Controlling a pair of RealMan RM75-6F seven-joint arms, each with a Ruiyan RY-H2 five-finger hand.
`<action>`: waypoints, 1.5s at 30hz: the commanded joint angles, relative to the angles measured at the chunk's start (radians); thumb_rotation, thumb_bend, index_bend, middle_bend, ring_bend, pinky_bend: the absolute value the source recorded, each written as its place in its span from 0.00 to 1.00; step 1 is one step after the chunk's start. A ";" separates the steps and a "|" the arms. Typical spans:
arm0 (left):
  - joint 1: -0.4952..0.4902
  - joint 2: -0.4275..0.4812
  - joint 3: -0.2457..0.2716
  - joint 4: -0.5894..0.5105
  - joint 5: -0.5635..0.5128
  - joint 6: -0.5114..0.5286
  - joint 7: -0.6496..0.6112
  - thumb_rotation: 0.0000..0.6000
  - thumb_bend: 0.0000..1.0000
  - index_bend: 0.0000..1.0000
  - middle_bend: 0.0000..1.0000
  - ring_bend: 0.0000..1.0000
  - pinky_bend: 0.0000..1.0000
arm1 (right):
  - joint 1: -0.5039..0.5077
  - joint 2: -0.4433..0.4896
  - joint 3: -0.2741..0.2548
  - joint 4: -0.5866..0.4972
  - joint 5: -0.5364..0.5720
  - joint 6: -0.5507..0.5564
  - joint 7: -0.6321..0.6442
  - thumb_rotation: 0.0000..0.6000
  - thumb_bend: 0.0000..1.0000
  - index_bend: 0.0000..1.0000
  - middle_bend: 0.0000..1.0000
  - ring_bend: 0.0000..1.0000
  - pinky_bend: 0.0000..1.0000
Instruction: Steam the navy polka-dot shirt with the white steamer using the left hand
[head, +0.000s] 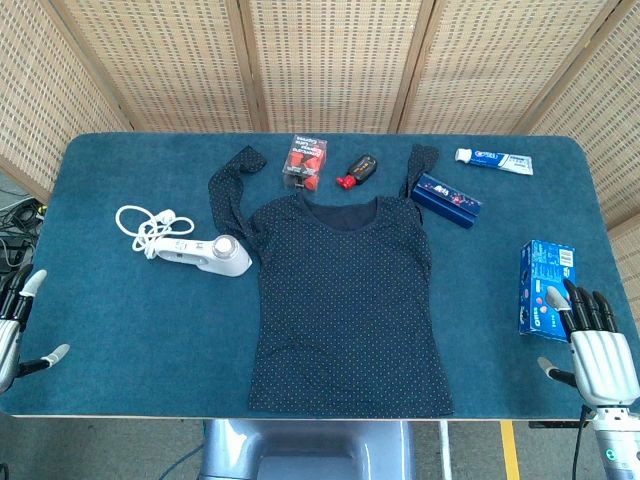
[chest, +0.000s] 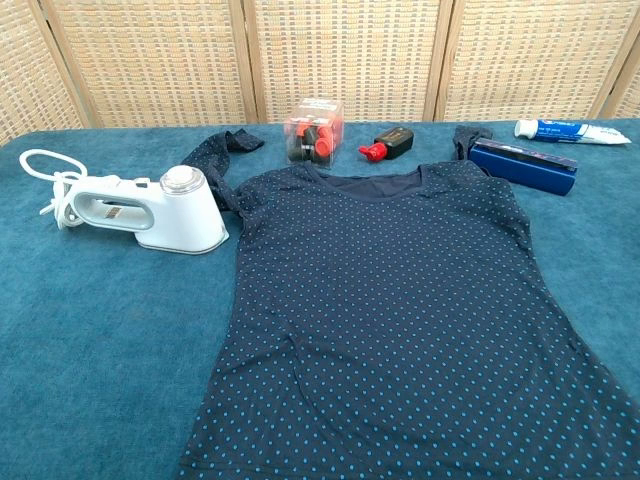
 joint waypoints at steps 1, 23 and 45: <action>-0.004 -0.004 -0.002 0.010 -0.001 -0.005 -0.001 1.00 0.00 0.00 0.00 0.00 0.00 | 0.000 -0.001 0.000 -0.002 0.001 -0.001 -0.001 1.00 0.00 0.00 0.00 0.00 0.00; -0.446 -0.261 -0.156 0.444 -0.096 -0.514 -0.062 1.00 0.33 0.00 0.00 0.00 0.00 | 0.034 -0.023 0.043 0.065 0.100 -0.075 0.023 1.00 0.00 0.00 0.00 0.00 0.00; -0.640 -0.567 -0.123 0.868 -0.094 -0.668 -0.221 1.00 0.34 0.00 0.00 0.00 0.00 | 0.051 -0.033 0.070 0.118 0.176 -0.123 0.038 1.00 0.00 0.00 0.00 0.00 0.00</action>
